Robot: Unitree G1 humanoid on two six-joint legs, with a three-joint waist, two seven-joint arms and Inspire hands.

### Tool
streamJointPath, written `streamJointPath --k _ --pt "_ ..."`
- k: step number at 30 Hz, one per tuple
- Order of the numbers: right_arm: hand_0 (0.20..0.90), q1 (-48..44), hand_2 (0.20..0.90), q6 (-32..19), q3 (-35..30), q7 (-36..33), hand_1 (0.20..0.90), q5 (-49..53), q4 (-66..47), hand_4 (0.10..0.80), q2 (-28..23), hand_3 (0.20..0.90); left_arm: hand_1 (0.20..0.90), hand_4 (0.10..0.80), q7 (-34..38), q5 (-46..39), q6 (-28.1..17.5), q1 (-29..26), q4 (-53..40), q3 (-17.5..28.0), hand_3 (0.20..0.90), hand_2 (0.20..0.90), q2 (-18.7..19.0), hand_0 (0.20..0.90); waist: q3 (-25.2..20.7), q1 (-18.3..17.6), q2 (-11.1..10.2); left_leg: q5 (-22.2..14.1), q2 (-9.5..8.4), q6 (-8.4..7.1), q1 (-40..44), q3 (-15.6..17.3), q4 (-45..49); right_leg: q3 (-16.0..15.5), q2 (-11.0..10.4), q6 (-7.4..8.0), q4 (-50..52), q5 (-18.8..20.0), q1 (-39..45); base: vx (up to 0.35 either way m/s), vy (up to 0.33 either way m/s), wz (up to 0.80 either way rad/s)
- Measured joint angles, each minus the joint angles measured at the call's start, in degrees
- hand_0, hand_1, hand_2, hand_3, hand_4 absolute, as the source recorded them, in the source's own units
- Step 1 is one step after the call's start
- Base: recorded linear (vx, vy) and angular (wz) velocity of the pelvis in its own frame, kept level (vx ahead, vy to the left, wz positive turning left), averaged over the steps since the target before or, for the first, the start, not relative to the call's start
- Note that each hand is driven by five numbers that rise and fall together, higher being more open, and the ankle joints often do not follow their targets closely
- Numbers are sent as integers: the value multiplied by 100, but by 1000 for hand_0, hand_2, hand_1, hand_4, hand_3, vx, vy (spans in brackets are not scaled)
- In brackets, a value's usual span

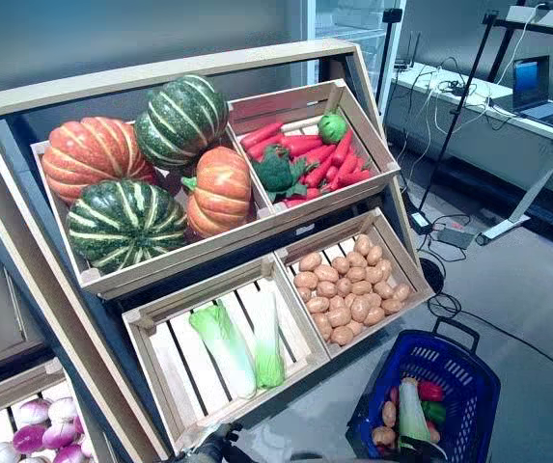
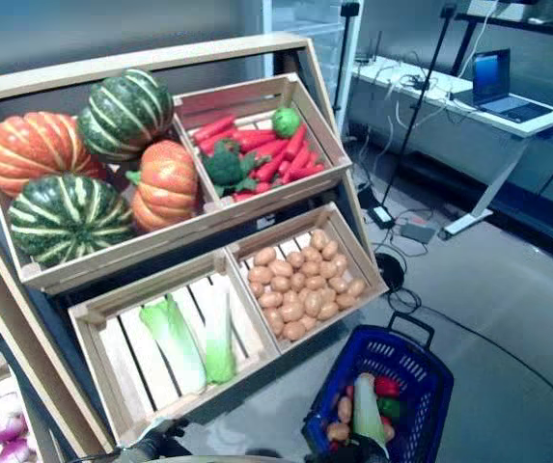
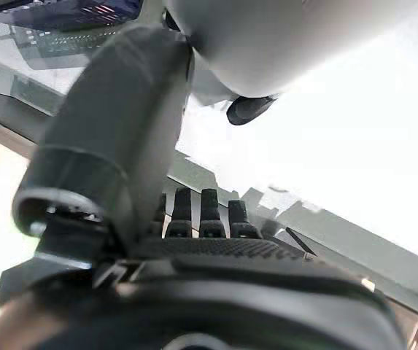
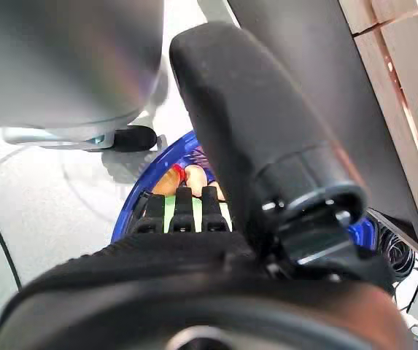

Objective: Put vegetables into the basket

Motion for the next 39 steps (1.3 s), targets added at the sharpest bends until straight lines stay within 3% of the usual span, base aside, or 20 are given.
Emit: streamJointPath --k 19,25,27,33,39 --pt "900 1 900 -7 14 0 900 -14 4 800 -6 900 900 800 -43 -26 195 -46 8 5 900 900 -45 900 -12 -9 16 -1 1 -1 25 30 0 30 1 6 1 1 6 0 0 0" --pt "900 -2 900 -4 7 -3 900 -176 1 800 -8 900 900 800 -355 -550 13 -52 -74 18 900 900 -40 900 -11 -5 18 -2 1 3 25 69 1 80 3 15 11 6 -11 -4 2 -2" --pt "900 -1 900 17 9 -3 900 -179 -33 800 -14 900 900 800 -742 -719 10 -6 -417 14 900 900 19 900 -4 1 22 -2 0 4 17 83 0 98 2 20 13 9 -25 -22 9 -4" --pt "900 8 900 196 188 -3 900 -178 -321 800 -142 900 900 800 -1921 -1504 88 25 -2693 -304 900 900 534 900 98 0 127 1 -3 5 -33 89 -1 112 -2 31 19 15 -86 -28 8 -1" --pt "900 59 900 224 185 -4 900 -178 -439 800 -291 900 900 800 -2211 -1811 278 -118 -4216 -211 900 900 1031 900 214 3 350 21 6 -3 -51 57 -2 71 8 30 -6 23 -65 5 -1 1"
